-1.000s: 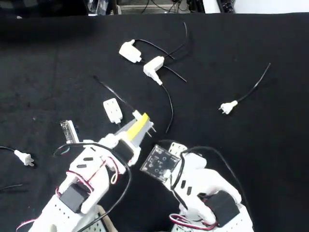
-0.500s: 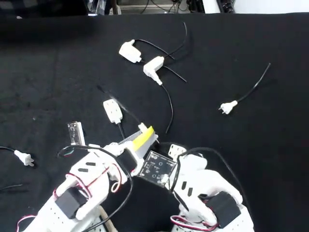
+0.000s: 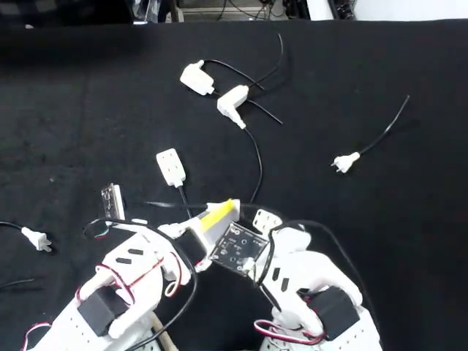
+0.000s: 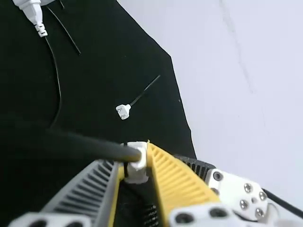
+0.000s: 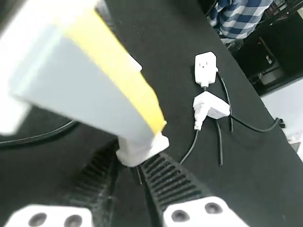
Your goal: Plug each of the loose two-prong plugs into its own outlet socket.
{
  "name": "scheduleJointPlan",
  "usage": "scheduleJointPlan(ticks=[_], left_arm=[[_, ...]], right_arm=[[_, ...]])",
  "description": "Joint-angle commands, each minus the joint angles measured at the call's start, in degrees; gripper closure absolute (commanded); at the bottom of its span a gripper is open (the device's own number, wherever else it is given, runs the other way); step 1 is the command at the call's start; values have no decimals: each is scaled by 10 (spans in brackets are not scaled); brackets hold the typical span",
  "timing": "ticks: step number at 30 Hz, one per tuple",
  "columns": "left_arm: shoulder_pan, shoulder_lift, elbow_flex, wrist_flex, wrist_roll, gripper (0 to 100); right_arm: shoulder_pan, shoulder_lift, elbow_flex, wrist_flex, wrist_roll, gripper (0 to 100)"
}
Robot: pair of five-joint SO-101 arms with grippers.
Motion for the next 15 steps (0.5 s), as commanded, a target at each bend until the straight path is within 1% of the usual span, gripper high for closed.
scheduleJointPlan(ticks=[1,4,6,9,11,15], left_arm=[[32,1,-21,26,6,970],[37,1,-59,81,6,969],[40,1,-83,109,5,970],[39,1,-79,108,5,968],[29,1,-62,79,4,968],[-48,1,-3,-29,6,968]], right_arm=[[60,-65,7,-69,0,986],[97,-61,36,-119,0,986],[106,-61,46,-133,-4,986],[107,-60,44,-131,-4,986],[107,-60,35,-119,-4,986],[93,-61,-3,-64,-4,986]])
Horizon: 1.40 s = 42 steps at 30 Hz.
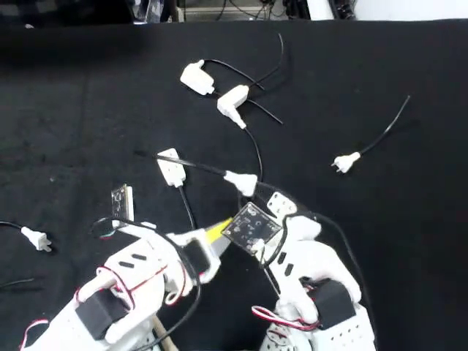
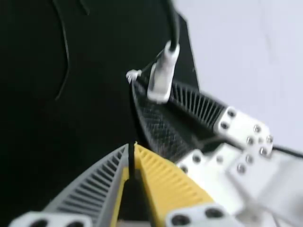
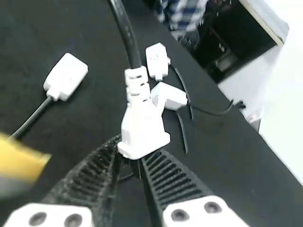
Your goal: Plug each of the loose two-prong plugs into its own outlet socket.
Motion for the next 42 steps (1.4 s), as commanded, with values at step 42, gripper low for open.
scheduleJointPlan(ticks=[42], left_arm=[[-87,-3,-31,-65,55,768]], right_arm=[[37,-60,-21,-4,-15,986]])
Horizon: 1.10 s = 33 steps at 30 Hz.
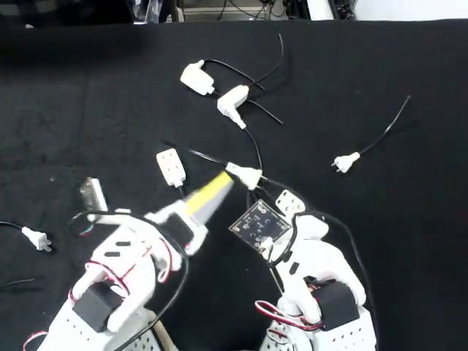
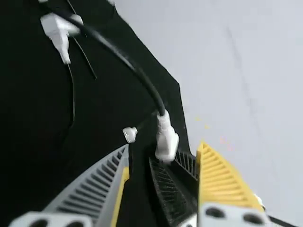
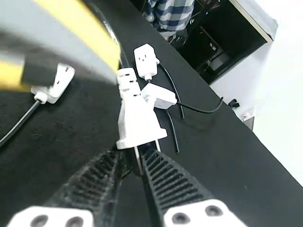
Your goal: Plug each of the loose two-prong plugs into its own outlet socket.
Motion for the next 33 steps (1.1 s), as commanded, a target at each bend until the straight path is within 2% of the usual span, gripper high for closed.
scheduleJointPlan(ticks=[1,6,11,25,29,33], left_arm=[[28,-4,-37,5,52,768],[19,-4,-11,-60,60,768],[6,-4,42,-113,58,768],[34,-4,41,-107,61,768],[11,-4,25,-63,57,768],[-87,-4,-42,40,24,768]], right_arm=[[4,-60,-1,-16,-28,986],[2,-60,0,-26,-73,986],[-32,-59,0,-24,-91,986],[-41,-61,-14,12,-101,986],[-42,-61,-6,20,-98,986],[-42,-61,2,31,-72,986]])
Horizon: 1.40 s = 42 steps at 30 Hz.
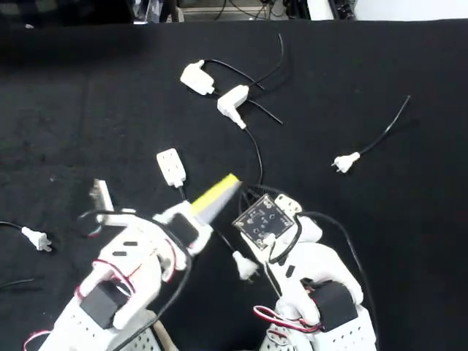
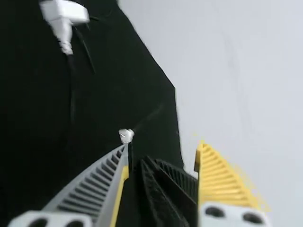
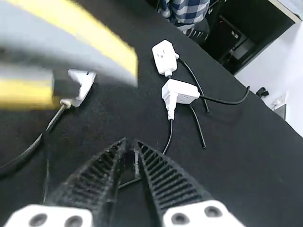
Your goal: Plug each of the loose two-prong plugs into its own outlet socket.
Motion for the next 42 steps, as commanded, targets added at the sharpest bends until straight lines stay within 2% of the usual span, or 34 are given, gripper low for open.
scheduleJointPlan(ticks=[1,4,7,11,13,16,19,23,27,32,35,42], left_arm=[[-103,-4,-96,106,-51,768],[-118,-4,-131,158,-87,768],[-72,2,-97,149,-96,768],[-53,2,-56,118,-98,773],[-53,3,-56,120,-98,773],[-54,4,-44,120,-98,773],[-87,4,-25,120,-123,800],[-178,3,11,120,-156,866],[-241,2,46,116,-189,866],[-240,3,58,120,-190,866],[-211,3,71,120,-191,867],[-207,3,72,121,-193,870]], right_arm=[[-8,-61,-1,4,21,986],[-6,-60,2,4,20,982],[24,-59,9,4,-4,977],[88,-58,14,16,-68,851],[98,-58,9,52,-75,797],[98,-58,9,111,-76,780],[102,-58,11,121,-79,780],[94,-29,8,111,-105,780],[71,73,3,69,-105,780],[63,262,-80,39,-138,780],[49,385,-138,39,-149,778],[-85,645,-225,47,-152,780]])
